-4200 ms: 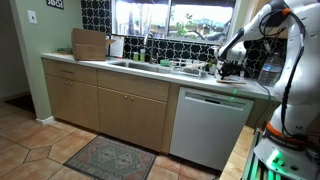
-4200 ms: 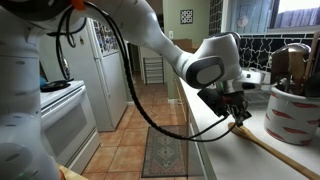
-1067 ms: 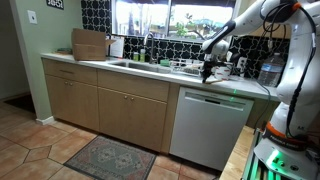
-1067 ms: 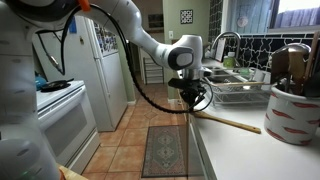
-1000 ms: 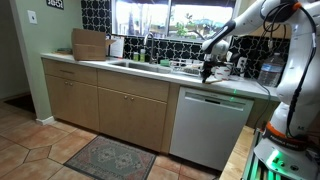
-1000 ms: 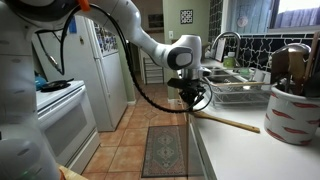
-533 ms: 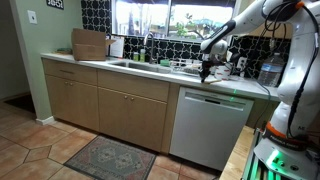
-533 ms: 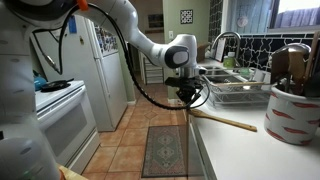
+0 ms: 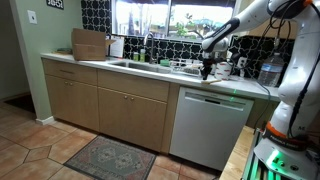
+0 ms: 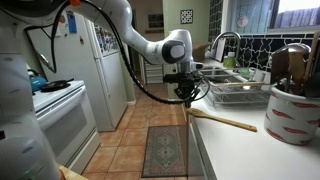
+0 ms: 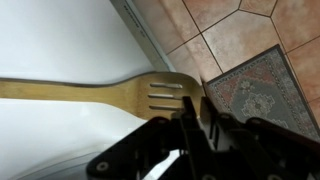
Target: Slide the wooden spoon forward, pick up the wooden spoon and put it in the utensil holder
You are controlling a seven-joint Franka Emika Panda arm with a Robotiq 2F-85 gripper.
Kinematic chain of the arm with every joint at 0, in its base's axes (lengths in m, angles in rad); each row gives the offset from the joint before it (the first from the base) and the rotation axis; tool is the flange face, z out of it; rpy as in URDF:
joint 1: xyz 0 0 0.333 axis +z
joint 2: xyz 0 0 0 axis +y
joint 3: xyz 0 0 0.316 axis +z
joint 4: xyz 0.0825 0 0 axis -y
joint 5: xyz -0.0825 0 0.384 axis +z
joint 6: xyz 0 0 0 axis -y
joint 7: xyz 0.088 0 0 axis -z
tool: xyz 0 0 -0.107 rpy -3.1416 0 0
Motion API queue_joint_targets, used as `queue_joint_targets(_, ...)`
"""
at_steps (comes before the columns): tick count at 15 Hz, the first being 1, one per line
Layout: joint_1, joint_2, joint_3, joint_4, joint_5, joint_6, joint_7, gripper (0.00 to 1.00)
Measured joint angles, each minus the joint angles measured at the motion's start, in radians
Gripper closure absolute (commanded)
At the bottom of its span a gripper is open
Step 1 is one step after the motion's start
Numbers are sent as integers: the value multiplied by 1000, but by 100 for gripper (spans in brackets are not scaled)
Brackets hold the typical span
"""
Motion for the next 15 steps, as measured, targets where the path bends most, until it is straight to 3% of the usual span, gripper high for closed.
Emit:
queue_joint_targets(7,101,-112,46,-36,-398,-138,282,1)
queue_joint_targets(11,159,-123,110,-47,-654,-207,513,0)
queue_joint_targets(15,165,-121,114,-44,-663,-207,528,0)
